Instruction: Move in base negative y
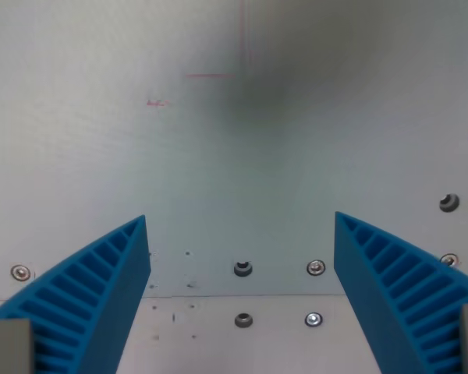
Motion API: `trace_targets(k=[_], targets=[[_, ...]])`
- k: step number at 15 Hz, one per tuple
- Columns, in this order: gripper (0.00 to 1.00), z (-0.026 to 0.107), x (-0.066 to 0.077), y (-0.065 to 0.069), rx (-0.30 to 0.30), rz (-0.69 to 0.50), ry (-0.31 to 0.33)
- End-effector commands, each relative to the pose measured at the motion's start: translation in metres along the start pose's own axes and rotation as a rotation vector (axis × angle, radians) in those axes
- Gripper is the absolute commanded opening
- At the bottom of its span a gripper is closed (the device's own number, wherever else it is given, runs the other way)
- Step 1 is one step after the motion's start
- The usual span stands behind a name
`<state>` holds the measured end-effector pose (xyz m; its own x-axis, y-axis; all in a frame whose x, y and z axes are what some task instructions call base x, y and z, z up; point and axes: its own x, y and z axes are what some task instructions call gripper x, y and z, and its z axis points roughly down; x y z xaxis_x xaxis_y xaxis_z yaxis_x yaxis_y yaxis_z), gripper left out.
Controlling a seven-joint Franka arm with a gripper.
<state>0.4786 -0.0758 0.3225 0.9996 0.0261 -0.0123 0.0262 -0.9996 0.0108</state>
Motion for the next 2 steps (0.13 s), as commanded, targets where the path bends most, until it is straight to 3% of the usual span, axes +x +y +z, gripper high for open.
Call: trace_targets(k=[1,2], targets=[[1.00,-0.0013,0.0022,0.0148,0.007,-0.019,0.007],[1.00,-0.0012,0.0021,0.0198,0.007,-0.019,0.007]])
